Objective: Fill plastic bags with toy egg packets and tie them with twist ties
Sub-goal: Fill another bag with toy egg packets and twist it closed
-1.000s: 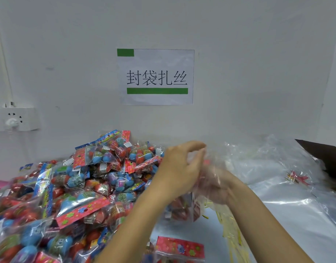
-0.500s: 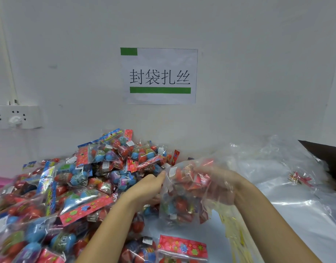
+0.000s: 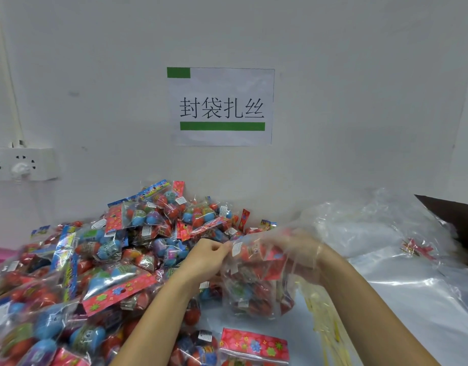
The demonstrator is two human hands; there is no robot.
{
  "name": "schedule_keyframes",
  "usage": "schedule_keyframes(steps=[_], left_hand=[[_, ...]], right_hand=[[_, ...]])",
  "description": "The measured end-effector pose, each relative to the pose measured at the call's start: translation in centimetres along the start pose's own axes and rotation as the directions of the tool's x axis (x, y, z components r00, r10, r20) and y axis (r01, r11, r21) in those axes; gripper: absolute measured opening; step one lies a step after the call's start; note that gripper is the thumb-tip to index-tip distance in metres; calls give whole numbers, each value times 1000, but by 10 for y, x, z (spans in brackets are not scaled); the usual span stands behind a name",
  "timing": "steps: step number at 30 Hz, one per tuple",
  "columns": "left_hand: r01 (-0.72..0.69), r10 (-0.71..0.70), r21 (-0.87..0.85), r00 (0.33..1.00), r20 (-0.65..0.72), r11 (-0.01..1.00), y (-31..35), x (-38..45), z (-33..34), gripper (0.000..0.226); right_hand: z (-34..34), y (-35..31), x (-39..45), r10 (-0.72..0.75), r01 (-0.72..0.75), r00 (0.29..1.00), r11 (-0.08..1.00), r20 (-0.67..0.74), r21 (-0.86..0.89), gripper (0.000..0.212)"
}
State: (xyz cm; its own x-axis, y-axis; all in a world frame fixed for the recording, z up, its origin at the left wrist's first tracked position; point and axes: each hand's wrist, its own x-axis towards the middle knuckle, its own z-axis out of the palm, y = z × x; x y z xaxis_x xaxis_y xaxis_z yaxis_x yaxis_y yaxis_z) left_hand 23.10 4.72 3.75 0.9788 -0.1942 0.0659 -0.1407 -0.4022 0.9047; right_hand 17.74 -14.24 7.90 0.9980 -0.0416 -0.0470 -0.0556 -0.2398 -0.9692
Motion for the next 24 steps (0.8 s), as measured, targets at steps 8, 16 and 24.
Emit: schedule_keyframes(steps=[8, 16, 24], left_hand=[[-55, 133, 346, 970, -206, 937, 7, 4, 2, 31], [-527, 503, 201, 849, 160, 826, 37, -14, 11, 43], [-538, 545, 152, 838, -4, 829, 31, -13, 15, 35]], right_hand=[[7, 7, 2, -18, 19, 999, 999, 31, -34, 20], [0, -9, -3, -137, 133, 990, 851, 29, -508, 30], [-5, -13, -17, -143, 139, 980, 990, 137, 35, 28]])
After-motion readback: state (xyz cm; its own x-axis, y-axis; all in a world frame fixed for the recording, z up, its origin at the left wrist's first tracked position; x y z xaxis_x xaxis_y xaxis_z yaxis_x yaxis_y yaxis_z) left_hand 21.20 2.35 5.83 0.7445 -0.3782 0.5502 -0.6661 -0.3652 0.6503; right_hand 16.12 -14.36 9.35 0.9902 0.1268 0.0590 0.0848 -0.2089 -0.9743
